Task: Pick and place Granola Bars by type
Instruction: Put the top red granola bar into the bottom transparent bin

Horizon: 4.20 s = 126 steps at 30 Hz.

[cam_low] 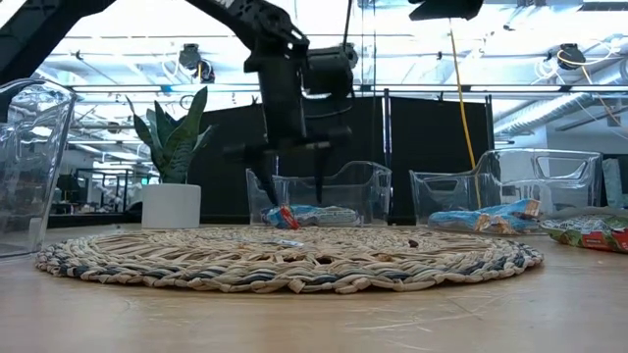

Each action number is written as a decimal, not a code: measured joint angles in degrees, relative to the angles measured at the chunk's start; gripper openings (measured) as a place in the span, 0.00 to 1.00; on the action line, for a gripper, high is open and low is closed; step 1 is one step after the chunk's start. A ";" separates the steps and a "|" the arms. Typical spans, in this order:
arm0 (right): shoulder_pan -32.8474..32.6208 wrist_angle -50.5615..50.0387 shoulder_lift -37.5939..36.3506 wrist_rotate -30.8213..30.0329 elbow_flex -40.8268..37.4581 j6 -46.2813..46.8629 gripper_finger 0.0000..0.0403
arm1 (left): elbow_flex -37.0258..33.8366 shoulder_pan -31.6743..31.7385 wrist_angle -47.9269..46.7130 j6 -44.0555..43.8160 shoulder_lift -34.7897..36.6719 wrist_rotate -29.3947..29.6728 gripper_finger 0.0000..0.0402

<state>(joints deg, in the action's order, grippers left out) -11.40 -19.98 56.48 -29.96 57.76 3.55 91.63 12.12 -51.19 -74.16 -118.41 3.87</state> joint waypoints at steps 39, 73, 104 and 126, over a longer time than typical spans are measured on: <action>-12.24 -30.14 16.93 19.61 0.00 -7.82 0.66 | -6.58 -9.17 7.24 6.17 9.86 2.41 0.04; -9.70 -35.77 24.24 20.83 -13.57 -25.77 0.73 | -6.58 -53.19 -4.78 -30.97 24.21 4.00 0.04; -9.70 -29.57 24.35 22.74 -11.04 -27.61 0.73 | -31.94 -60.18 -2.33 -48.39 24.41 -3.99 0.03; -9.69 -20.01 24.31 22.80 -15.85 -29.73 0.73 | -37.59 -59.98 4.75 -48.58 24.42 0.37 0.03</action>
<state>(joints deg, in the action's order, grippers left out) -21.08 -39.99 80.79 -7.16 41.91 -26.18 54.04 -47.86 -46.44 -122.74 -93.99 4.23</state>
